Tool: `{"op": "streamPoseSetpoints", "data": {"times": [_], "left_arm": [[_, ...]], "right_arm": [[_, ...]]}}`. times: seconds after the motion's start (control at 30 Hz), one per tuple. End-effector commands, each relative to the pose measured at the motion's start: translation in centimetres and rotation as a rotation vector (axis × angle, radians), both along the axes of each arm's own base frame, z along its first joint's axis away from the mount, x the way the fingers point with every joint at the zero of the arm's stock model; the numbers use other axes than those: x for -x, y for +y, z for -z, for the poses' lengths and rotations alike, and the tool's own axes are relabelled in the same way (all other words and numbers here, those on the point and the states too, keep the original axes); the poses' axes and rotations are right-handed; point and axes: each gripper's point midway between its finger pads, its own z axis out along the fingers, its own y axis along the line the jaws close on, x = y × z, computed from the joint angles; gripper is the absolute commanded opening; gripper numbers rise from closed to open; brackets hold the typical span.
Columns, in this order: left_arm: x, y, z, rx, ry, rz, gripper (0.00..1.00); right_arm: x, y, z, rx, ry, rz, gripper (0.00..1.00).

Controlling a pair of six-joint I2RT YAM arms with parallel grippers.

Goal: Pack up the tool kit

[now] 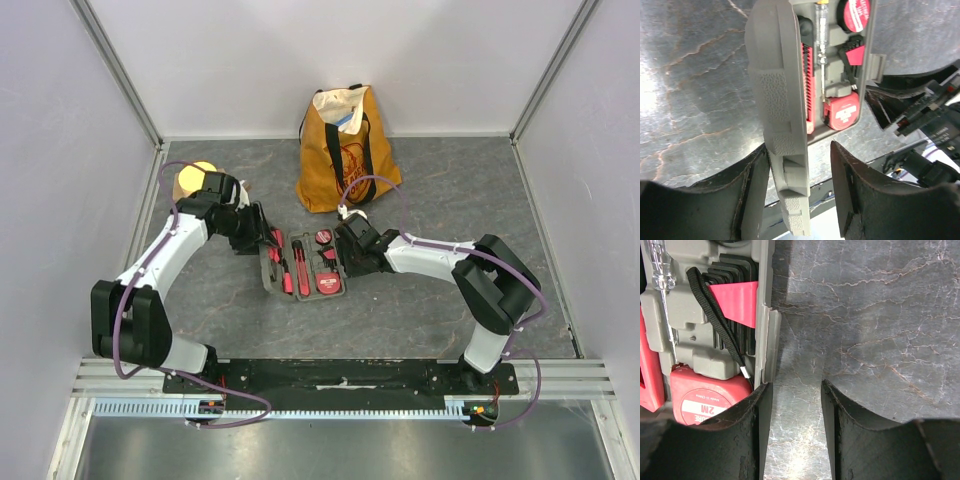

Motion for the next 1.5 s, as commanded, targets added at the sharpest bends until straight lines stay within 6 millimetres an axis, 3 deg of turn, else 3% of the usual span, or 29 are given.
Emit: {"op": "streamPoseSetpoints", "data": {"times": [0.0,0.3,0.53,0.7,0.87,1.03,1.17,1.27,1.47], "left_arm": [[-0.6,-2.7,-4.7,0.155,-0.087,0.027,0.55],[-1.0,-4.8,-6.4,0.26,-0.09,0.034,0.52],[-1.3,-6.9,-4.9,0.307,-0.042,0.048,0.52],[-2.3,-7.8,-4.3,0.339,-0.043,0.036,0.52],[-2.9,-8.7,-3.0,0.361,-0.023,0.045,0.52],[-2.9,-7.5,0.8,0.251,0.024,0.008,0.51],[-2.3,-5.6,4.1,0.121,0.05,-0.012,0.51],[-1.6,-4.7,6.0,0.062,0.087,-0.014,0.55],[-0.3,-3.8,9.1,-0.005,0.164,-0.012,0.55]], "right_arm": [[-0.2,1.3,-0.4,-0.037,0.001,-0.041,0.5],[-0.4,1.5,-0.1,-0.032,0.007,-0.036,0.49],[-1.1,0.8,-0.2,-0.004,-0.008,0.012,0.48],[-2.2,-1.7,-0.7,0.046,-0.027,0.133,0.48],[-2.9,-5.6,-1.4,0.09,-0.037,0.313,0.48],[-3.9,-7.0,-4.0,0.054,-0.091,0.373,0.5],[-5.4,-5.6,-7.2,-0.011,-0.135,0.329,0.61],[-6.0,-3.1,-8.8,-0.082,-0.126,0.235,0.77],[-6.4,1.5,-9.6,-0.228,-0.081,0.087,0.93]]}}
